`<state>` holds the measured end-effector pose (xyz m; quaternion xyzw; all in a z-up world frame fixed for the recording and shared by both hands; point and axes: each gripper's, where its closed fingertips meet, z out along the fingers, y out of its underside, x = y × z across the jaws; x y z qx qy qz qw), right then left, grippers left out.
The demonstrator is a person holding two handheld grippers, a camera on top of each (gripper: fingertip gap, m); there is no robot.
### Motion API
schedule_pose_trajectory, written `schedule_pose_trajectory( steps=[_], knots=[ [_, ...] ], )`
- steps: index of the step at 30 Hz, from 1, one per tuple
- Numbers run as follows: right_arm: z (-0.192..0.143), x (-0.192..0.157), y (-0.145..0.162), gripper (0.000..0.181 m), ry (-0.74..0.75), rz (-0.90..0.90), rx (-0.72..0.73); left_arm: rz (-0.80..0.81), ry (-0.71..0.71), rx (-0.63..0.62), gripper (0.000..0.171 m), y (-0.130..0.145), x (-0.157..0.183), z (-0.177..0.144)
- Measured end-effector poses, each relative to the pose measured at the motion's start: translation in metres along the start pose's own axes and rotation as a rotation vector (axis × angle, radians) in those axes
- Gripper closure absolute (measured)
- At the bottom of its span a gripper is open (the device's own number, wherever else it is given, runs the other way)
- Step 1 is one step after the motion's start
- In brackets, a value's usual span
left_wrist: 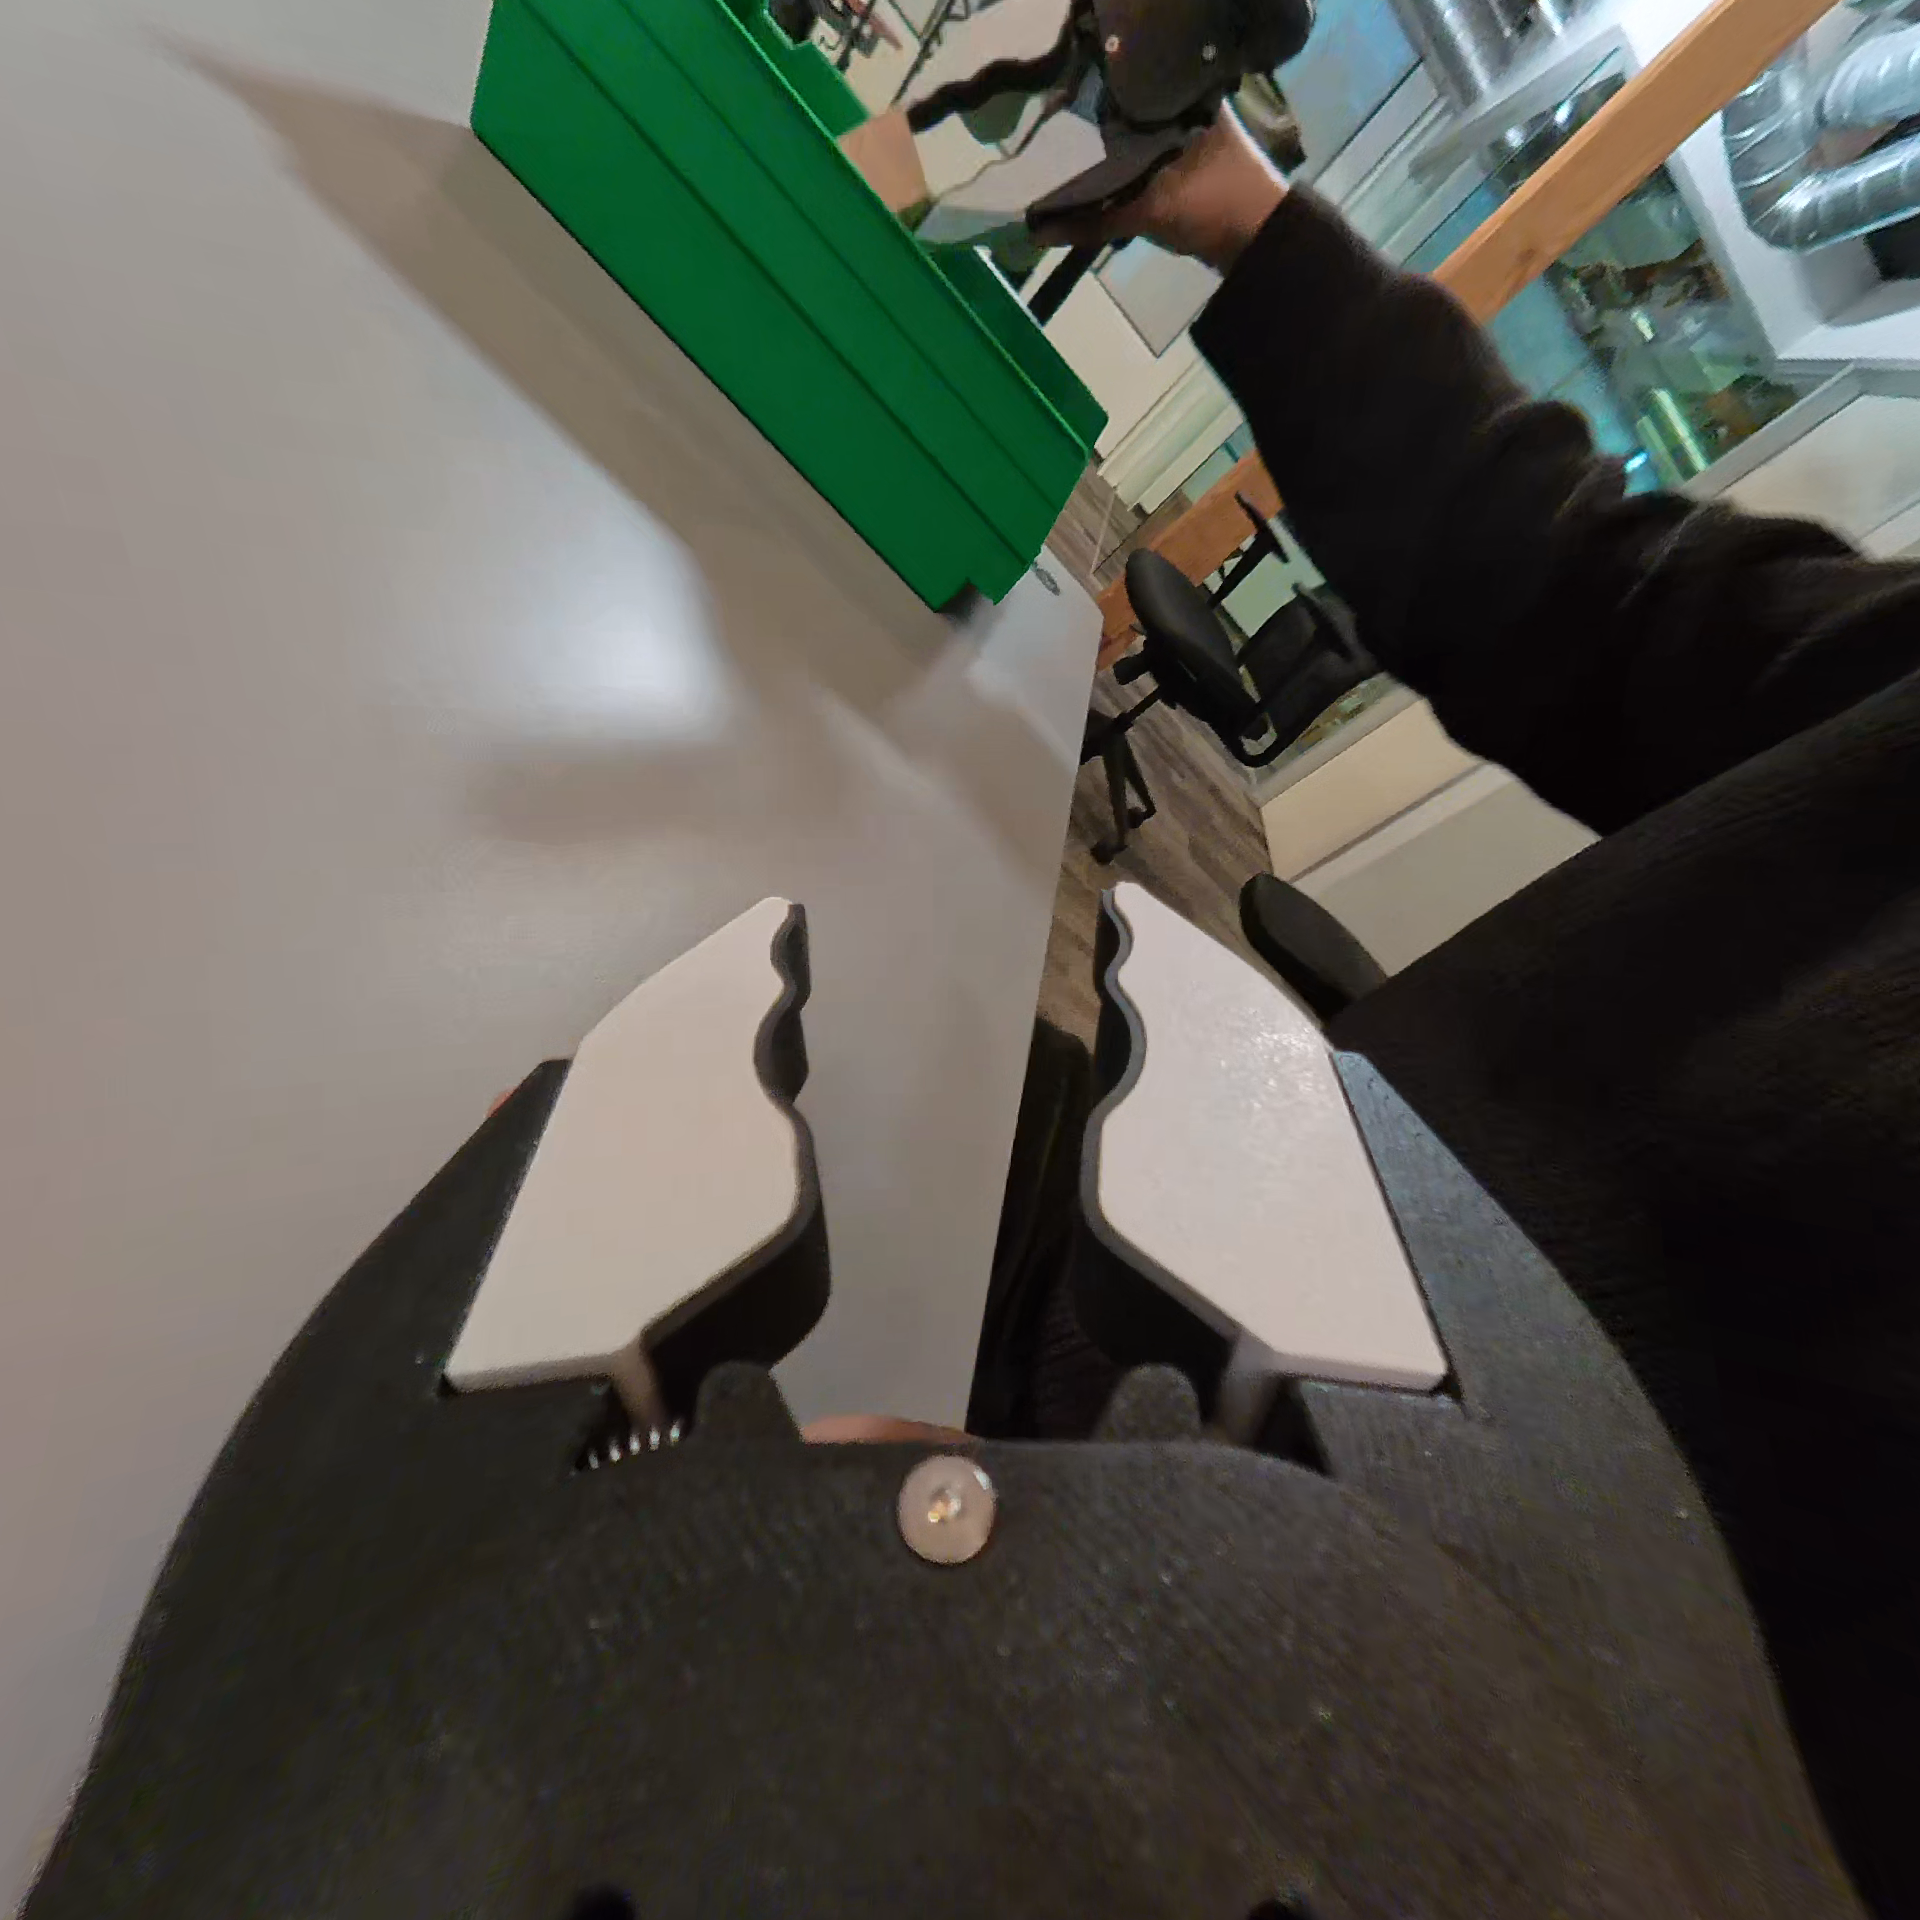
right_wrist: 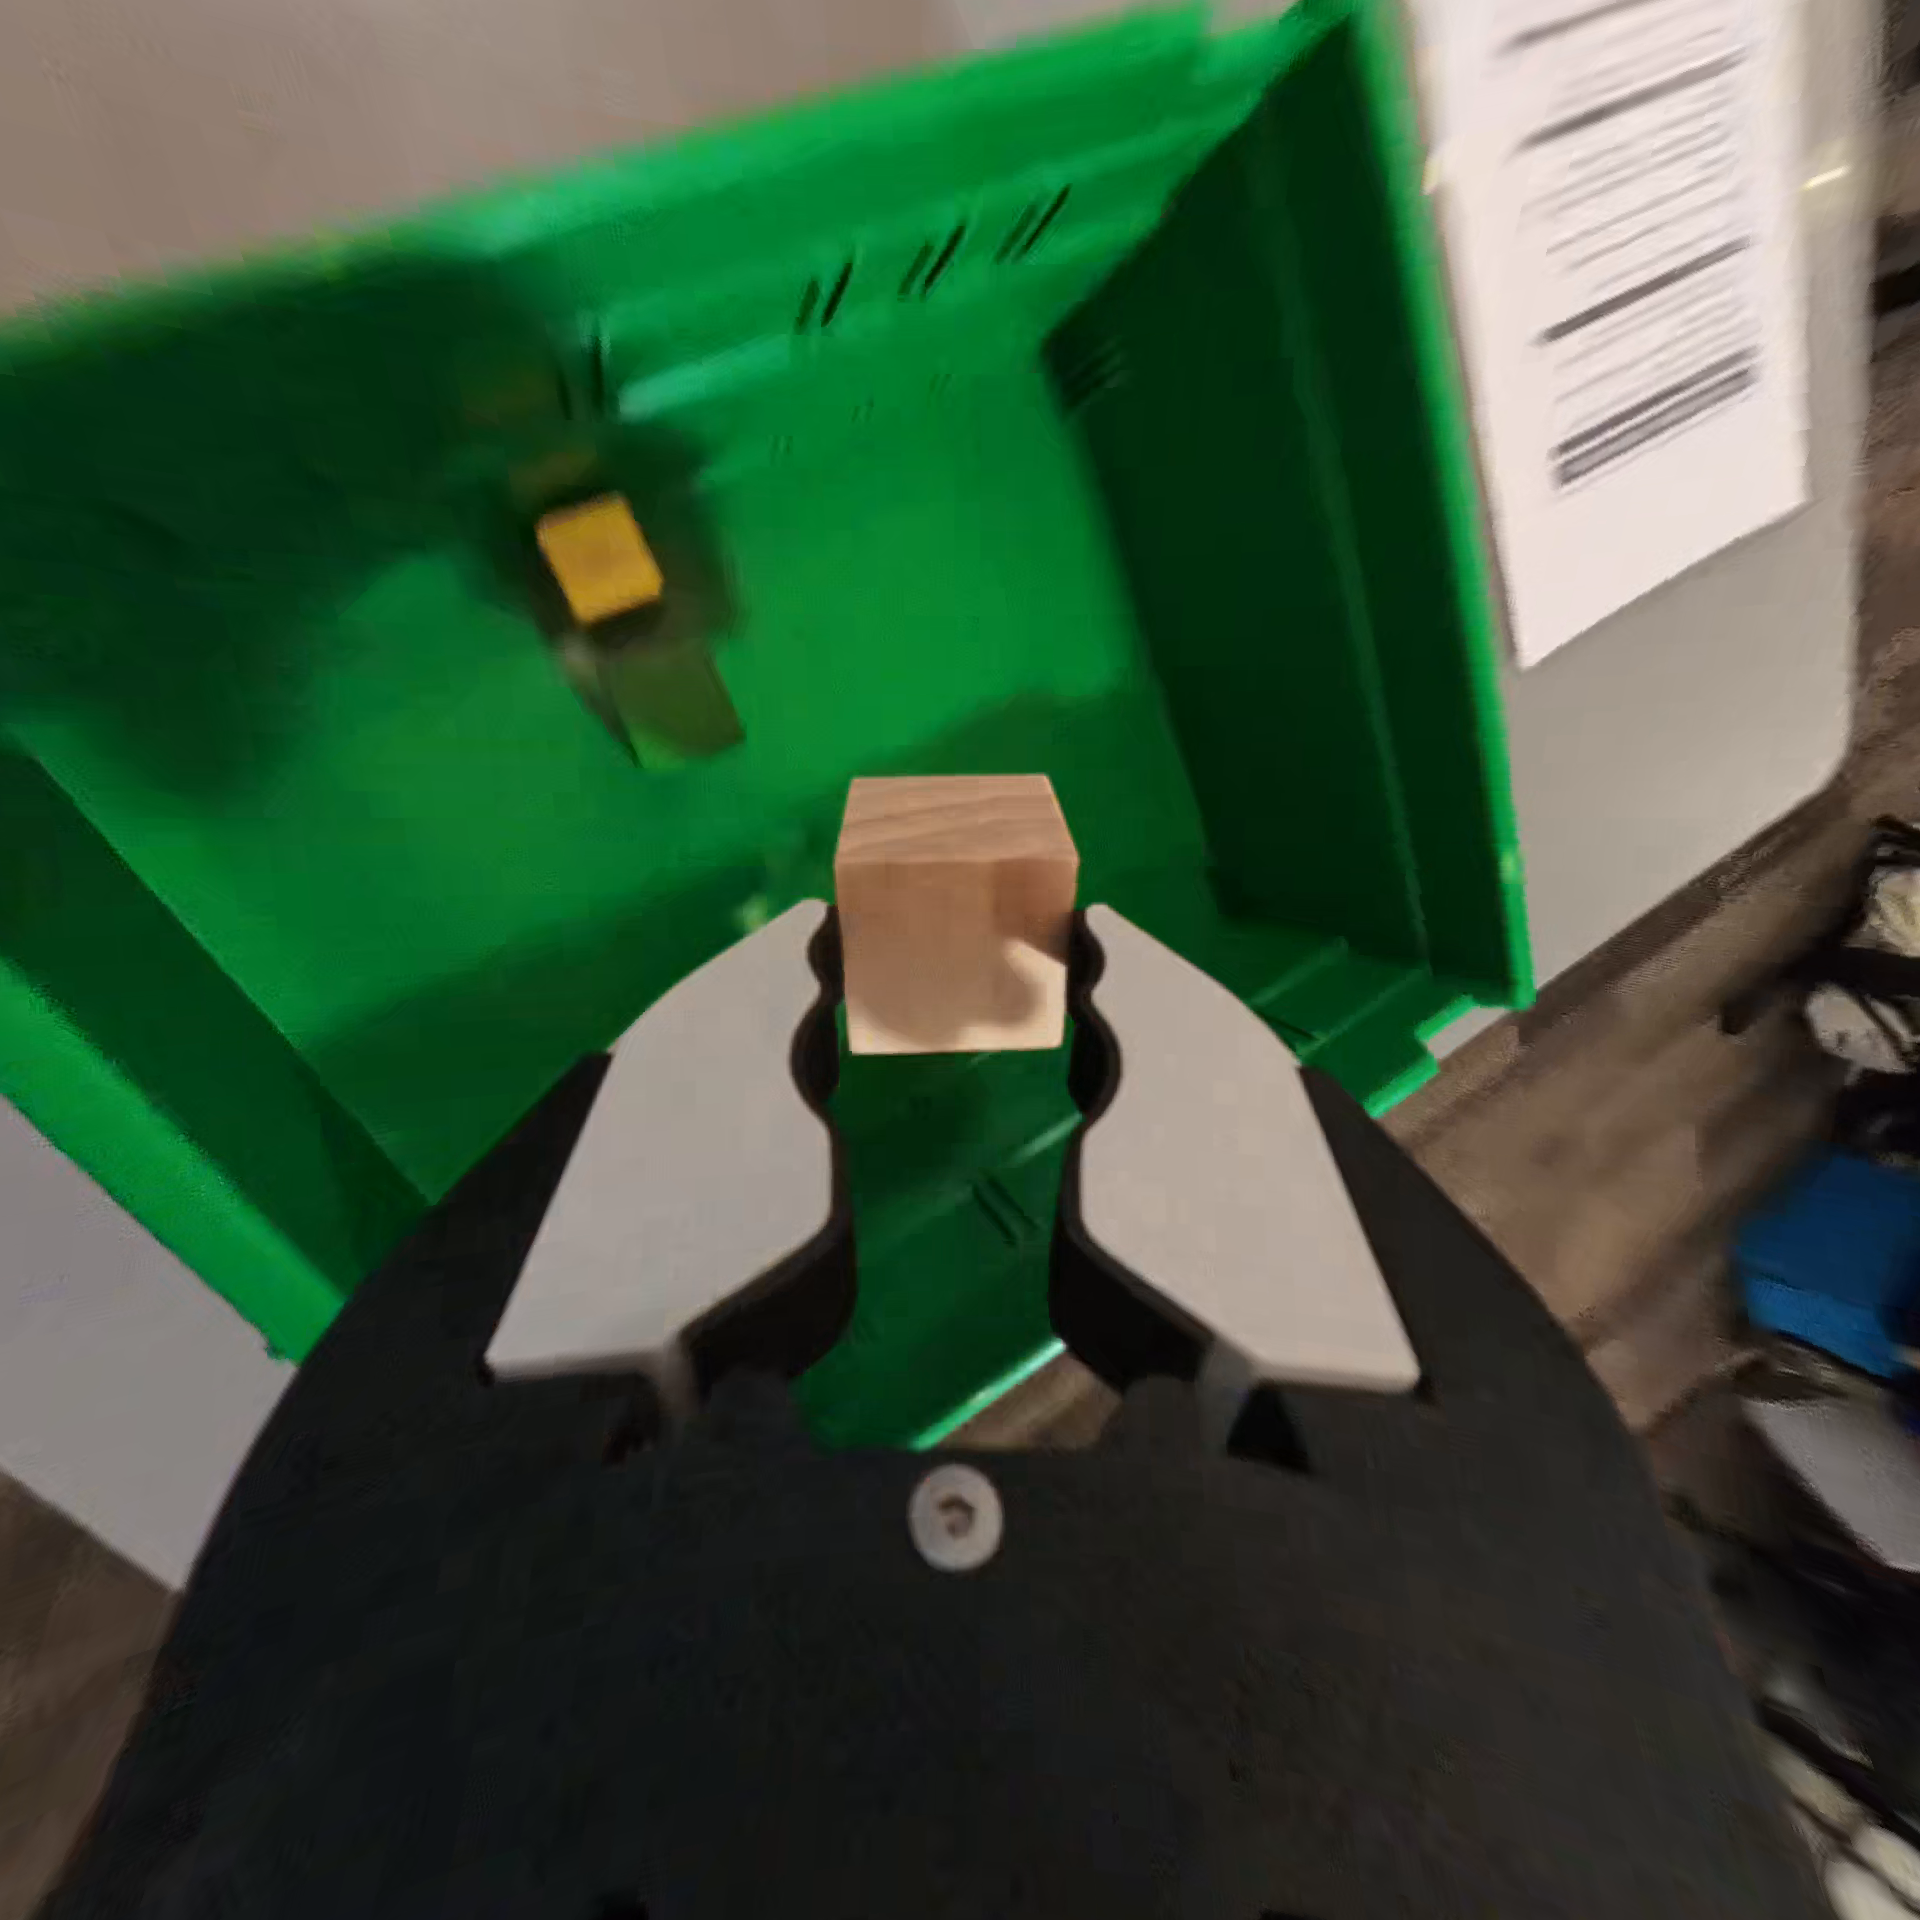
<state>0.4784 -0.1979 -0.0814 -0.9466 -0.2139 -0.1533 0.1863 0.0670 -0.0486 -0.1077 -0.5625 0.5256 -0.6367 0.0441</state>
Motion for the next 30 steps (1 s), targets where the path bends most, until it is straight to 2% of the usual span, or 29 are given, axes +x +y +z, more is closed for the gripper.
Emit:
schedule_pose_trajectory(
  steps=[3,6,8,15,30],
  knots=[
    [0.016,-0.026,0.006,0.139,-0.156,-0.119,-0.131,-0.016,-0.036,0.004,0.118,0.000,-0.004,0.005],
    [0.027,-0.035,0.025,0.139,-0.200,-0.313,-0.324,-0.038,-0.009,0.020,0.118,-0.003,0.002,0.008],
    [0.035,-0.038,0.034,0.139,-0.229,-0.372,-0.384,-0.021,-0.027,0.011,0.118,-0.002,-0.001,0.008],
    [0.048,-0.049,0.024,0.139,-0.293,-0.354,-0.306,-0.021,-0.035,-0.012,0.118,0.002,-0.007,0.005],
    [0.048,-0.043,0.029,0.134,-0.248,-0.390,-0.368,-0.027,-0.028,-0.021,0.118,0.002,-0.009,0.003]
  ],
)
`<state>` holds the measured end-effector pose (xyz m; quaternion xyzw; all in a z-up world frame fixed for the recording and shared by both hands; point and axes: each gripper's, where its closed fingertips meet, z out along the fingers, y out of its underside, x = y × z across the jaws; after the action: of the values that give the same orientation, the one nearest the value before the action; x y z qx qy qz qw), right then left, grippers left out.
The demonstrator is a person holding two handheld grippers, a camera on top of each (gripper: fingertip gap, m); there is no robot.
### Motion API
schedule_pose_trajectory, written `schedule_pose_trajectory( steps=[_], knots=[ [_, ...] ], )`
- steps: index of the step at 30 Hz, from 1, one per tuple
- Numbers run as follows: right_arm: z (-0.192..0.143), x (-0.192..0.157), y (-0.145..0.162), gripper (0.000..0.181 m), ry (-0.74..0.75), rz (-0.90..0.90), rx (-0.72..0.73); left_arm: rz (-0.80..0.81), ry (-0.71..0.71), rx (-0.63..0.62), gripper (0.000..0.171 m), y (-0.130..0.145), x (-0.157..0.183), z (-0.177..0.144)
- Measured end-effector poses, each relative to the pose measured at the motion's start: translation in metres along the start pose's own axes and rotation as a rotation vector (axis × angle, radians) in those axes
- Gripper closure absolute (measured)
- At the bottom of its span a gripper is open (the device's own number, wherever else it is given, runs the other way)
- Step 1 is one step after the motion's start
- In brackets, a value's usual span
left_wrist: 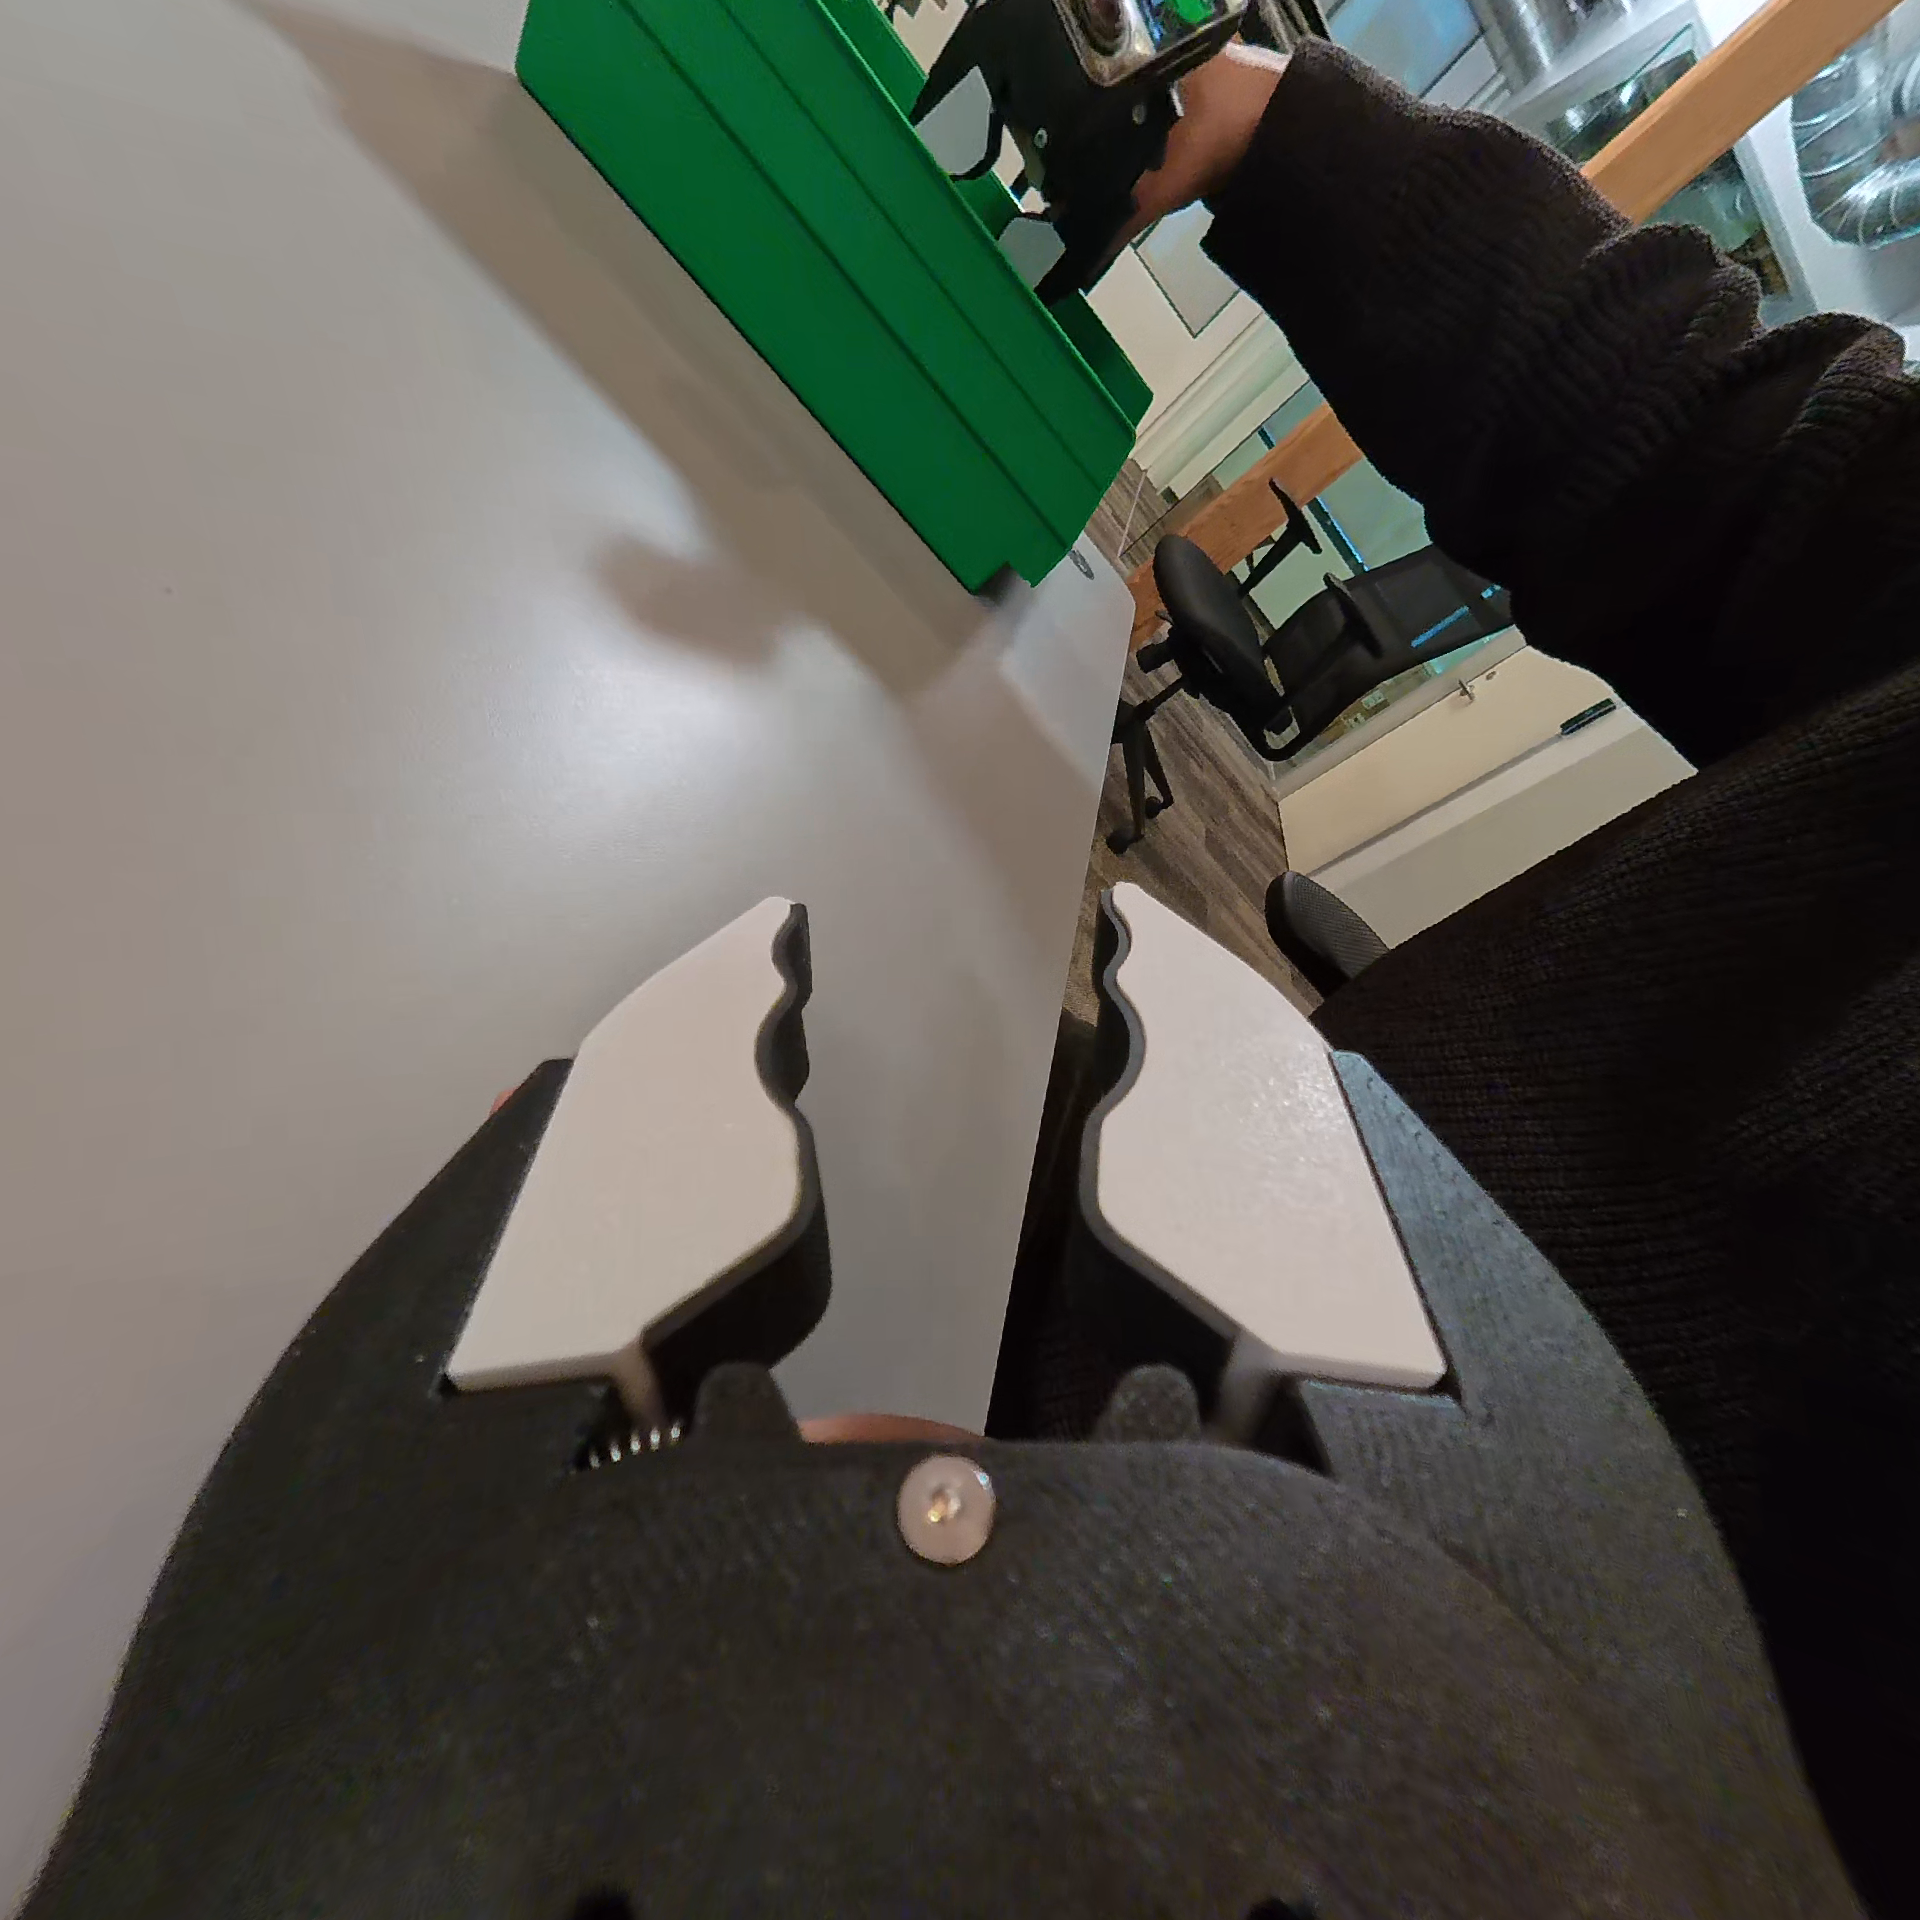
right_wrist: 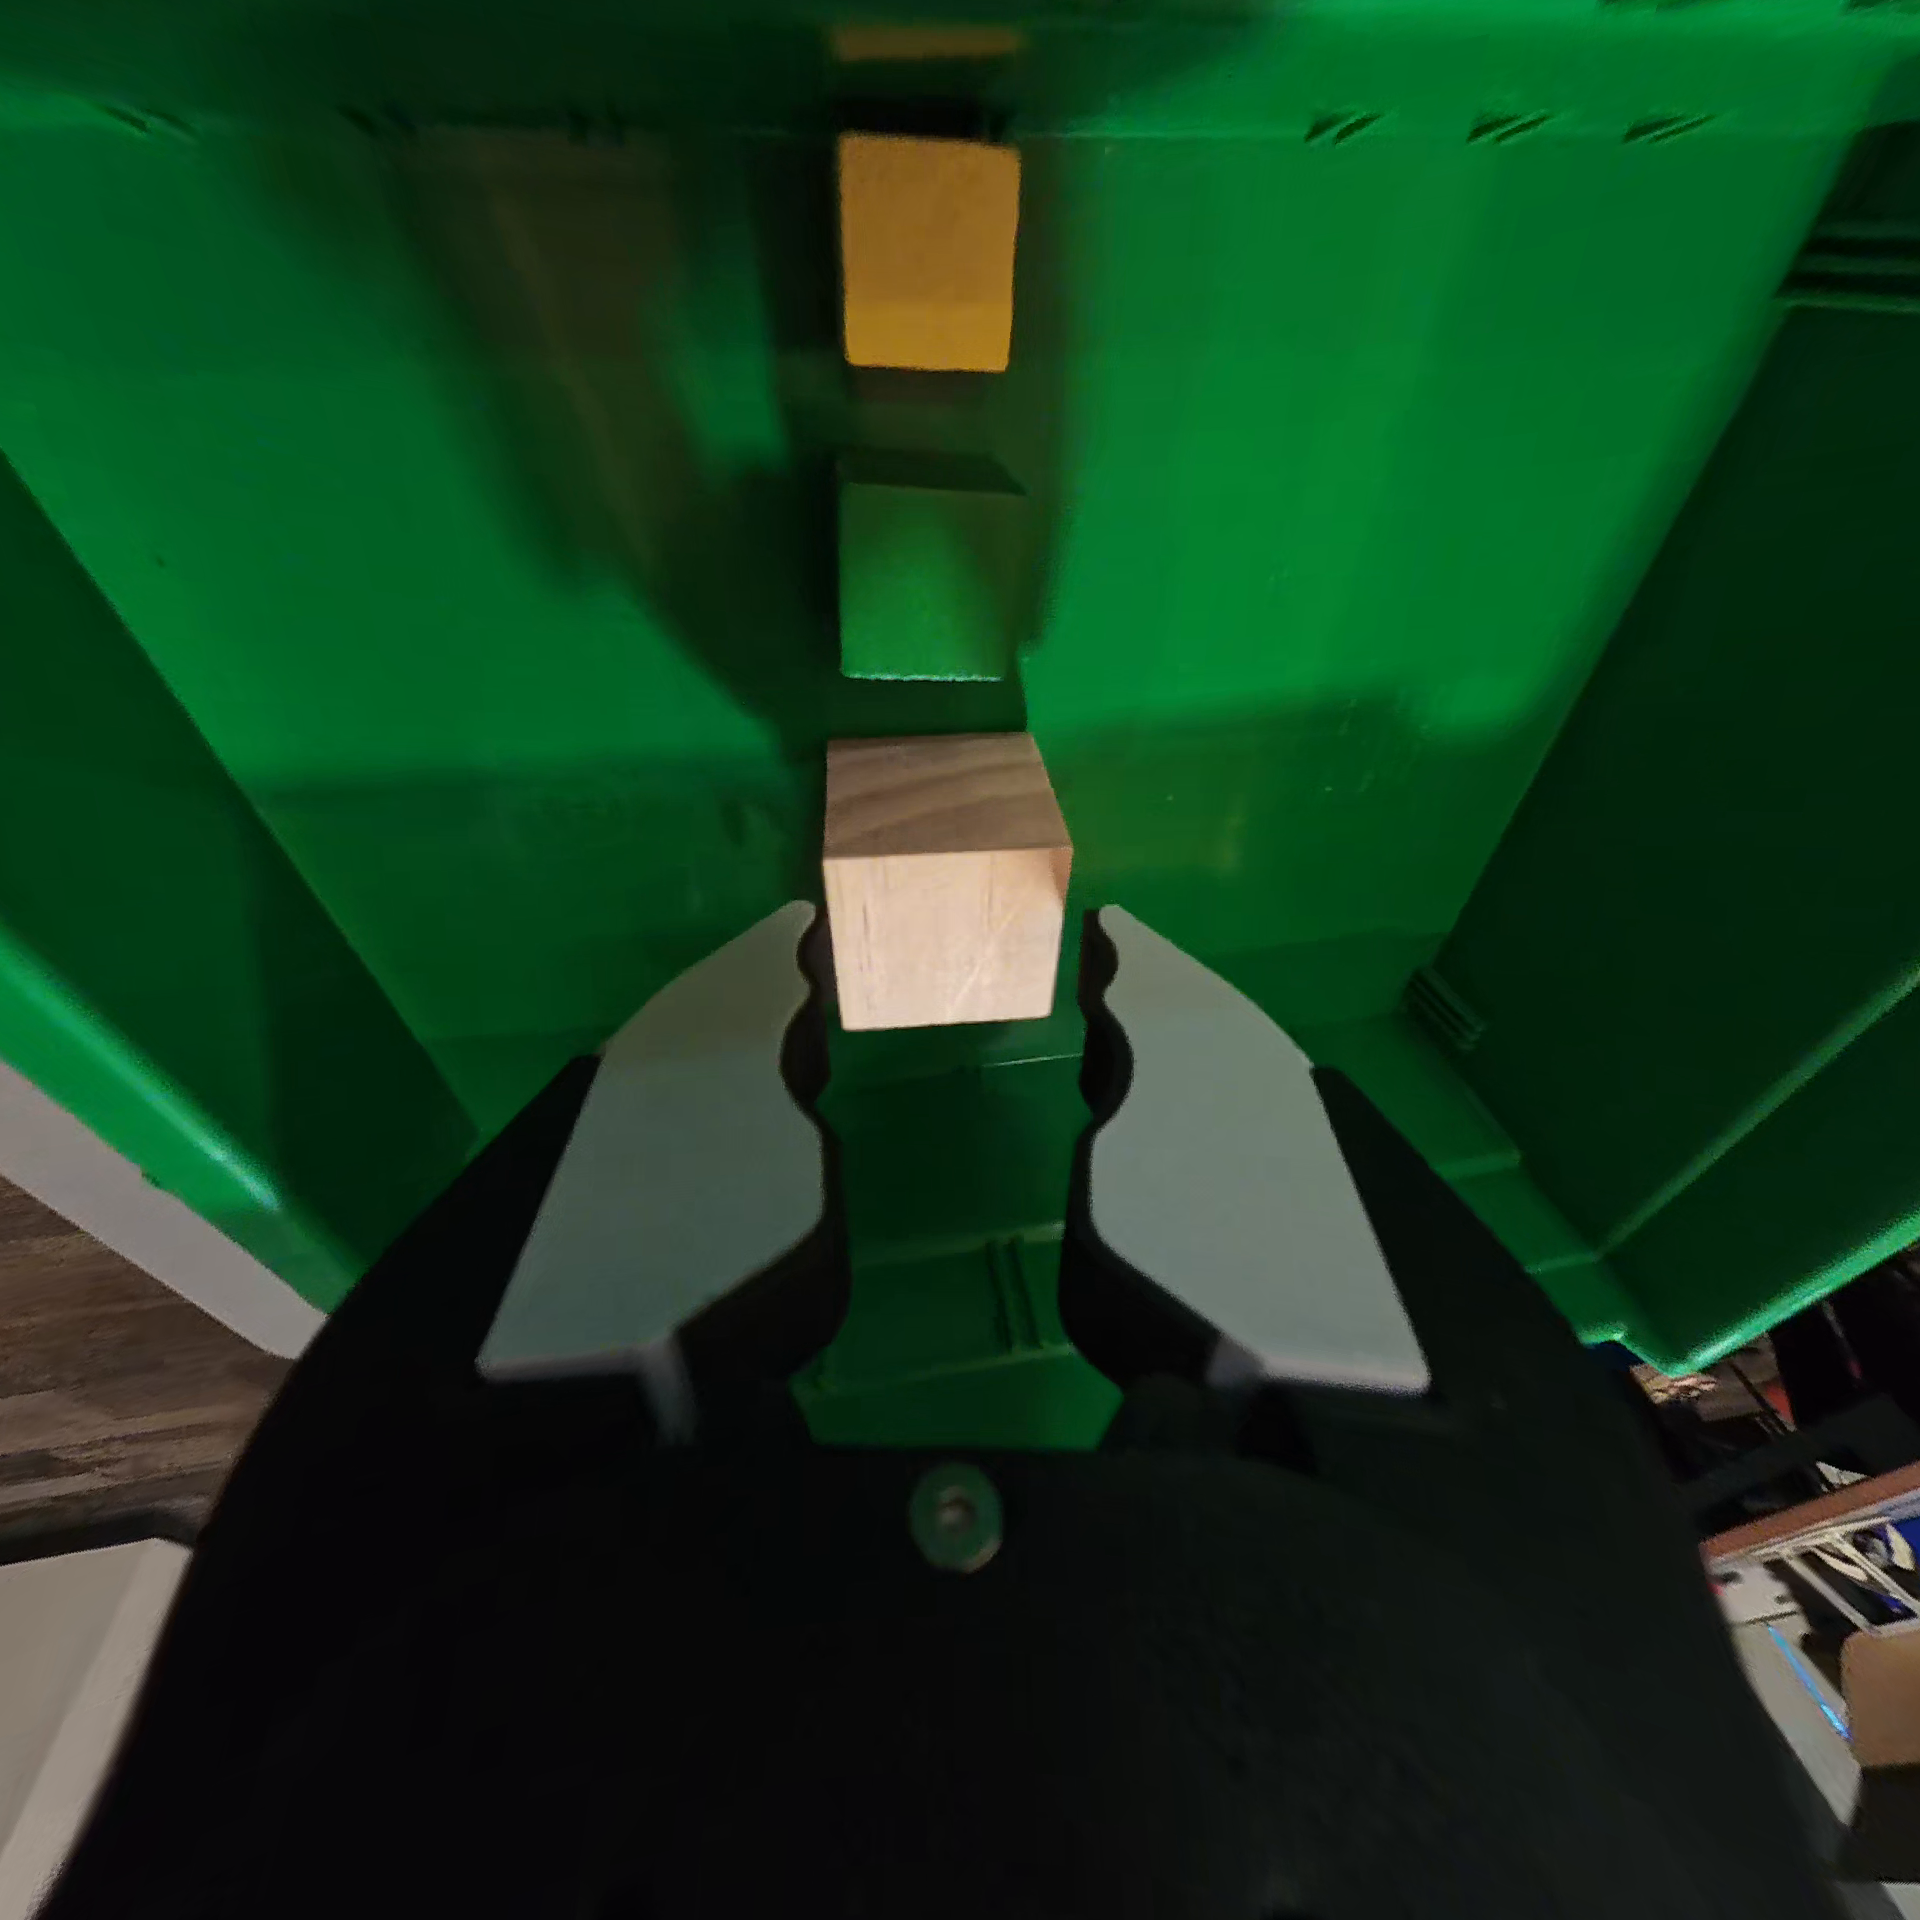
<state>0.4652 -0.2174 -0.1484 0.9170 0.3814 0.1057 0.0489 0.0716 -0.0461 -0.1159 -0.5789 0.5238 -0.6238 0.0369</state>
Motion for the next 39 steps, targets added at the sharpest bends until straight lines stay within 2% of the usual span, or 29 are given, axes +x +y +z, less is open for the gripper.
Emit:
schedule_pose_trajectory(
  steps=[6,9,11,13,15,17,19,21,23,24,26,28,32,34,36,39],
  knots=[
    [-0.022,0.002,-0.008,0.120,0.017,0.105,0.080,-0.002,0.006,0.008,0.119,-0.002,0.002,-0.001],
    [-0.056,0.007,-0.029,0.117,0.050,0.224,0.266,0.004,0.010,0.011,0.119,-0.003,0.003,-0.001],
    [-0.098,0.010,-0.065,0.118,0.086,0.334,0.540,0.016,0.013,0.013,0.118,-0.004,0.005,-0.002],
    [-0.166,0.003,-0.118,0.119,0.086,0.432,0.969,0.029,0.005,0.018,0.117,-0.005,0.005,-0.002],
    [-0.236,-0.021,-0.161,0.119,0.084,0.456,1.364,0.037,-0.021,0.038,0.108,-0.008,0.002,-0.003],
    [-0.282,-0.048,-0.191,0.123,0.132,0.491,1.654,0.054,-0.051,0.055,0.106,-0.012,-0.001,-0.006],
    [-0.291,-0.067,-0.217,0.125,0.142,0.630,1.832,0.093,-0.078,0.064,0.103,-0.015,-0.002,-0.011],
    [-0.270,-0.084,-0.248,0.126,0.013,0.797,1.927,0.156,-0.144,0.080,0.104,-0.020,-0.007,-0.017],
    [-0.240,-0.104,-0.283,0.132,-0.189,0.940,1.984,0.247,-0.241,0.110,0.104,-0.029,-0.014,-0.027],
    [-0.230,-0.120,-0.306,0.135,-0.310,0.918,1.962,0.311,-0.299,0.121,0.104,-0.034,-0.017,-0.034],
    [-0.207,-0.149,-0.344,0.134,-0.477,0.798,1.781,0.455,-0.433,0.155,0.102,-0.050,-0.023,-0.053],
    [-0.186,-0.158,-0.365,0.120,-0.494,0.791,1.672,0.553,-0.570,0.205,0.096,-0.071,-0.030,-0.083],
    [-0.186,-0.164,-0.377,0.120,-0.555,0.766,1.677,0.635,-0.744,0.257,0.088,-0.114,-0.030,-0.158],
    [-0.179,-0.165,-0.378,0.121,-0.549,0.781,1.656,0.697,-0.849,0.240,0.084,-0.131,-0.030,-0.204],
    [-0.175,-0.166,-0.377,0.121,-0.557,0.796,1.646,0.794,-0.961,0.104,0.079,-0.137,-0.041,-0.248],
    [-0.177,-0.163,-0.378,0.123,-0.557,0.794,1.656,0.921,-1.256,-0.287,0.073,-0.141,-0.087,-0.328]
  ],
)
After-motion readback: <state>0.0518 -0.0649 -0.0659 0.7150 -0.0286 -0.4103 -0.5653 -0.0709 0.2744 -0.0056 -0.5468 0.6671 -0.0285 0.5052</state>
